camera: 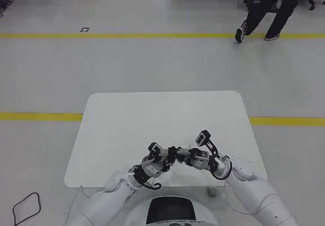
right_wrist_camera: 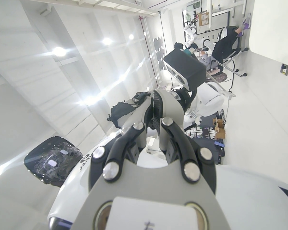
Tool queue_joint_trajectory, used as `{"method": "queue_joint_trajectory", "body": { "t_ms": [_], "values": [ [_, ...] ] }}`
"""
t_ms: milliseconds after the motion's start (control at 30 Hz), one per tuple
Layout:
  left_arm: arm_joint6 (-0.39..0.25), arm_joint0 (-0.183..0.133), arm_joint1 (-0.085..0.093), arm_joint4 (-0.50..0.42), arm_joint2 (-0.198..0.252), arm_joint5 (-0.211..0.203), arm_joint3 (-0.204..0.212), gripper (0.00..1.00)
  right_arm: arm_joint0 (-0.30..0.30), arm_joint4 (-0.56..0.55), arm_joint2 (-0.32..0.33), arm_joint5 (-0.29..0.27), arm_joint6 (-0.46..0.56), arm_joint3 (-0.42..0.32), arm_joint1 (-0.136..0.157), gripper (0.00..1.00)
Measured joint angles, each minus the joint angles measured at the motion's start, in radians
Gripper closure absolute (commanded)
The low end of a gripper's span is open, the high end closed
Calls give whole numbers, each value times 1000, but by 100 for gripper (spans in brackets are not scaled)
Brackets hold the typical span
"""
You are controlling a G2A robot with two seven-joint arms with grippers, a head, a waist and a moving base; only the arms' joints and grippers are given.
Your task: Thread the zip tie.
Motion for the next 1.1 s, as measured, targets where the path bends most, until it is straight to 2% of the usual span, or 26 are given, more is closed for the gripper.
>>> {"method": "queue_joint_trajectory", "body": {
  "t_ms": [133,300,333,367,467,733,800,933,1100],
  "values": [
    [0,0,0,0,0,0,0,100,2,-6,1,-1,-12,14,-1,100],
    [0,0,0,0,0,0,0,100,5,9,11,7,-77,47,-4,100],
    [0,0,0,0,0,0,0,100,4,20,13,4,-76,48,-5,53],
    [0,0,0,0,0,0,0,100,1,33,18,-2,-64,44,-5,0],
    [0,0,0,0,0,0,0,100,-3,57,30,-26,-30,31,-4,0],
    [14,0,-1,0,-1,1,-8,100,-5,44,34,-38,-47,20,-4,0],
    [18,8,0,-4,-7,0,-26,100,-22,13,46,-67,-84,-11,-1,0],
    [-4,34,6,-16,-28,3,-65,100,-62,-20,83,-90,-105,-71,8,0],
    [-11,82,18,-15,-69,10,-143,100,-115,-29,133,-106,-113,-144,19,0]
  ]
}}
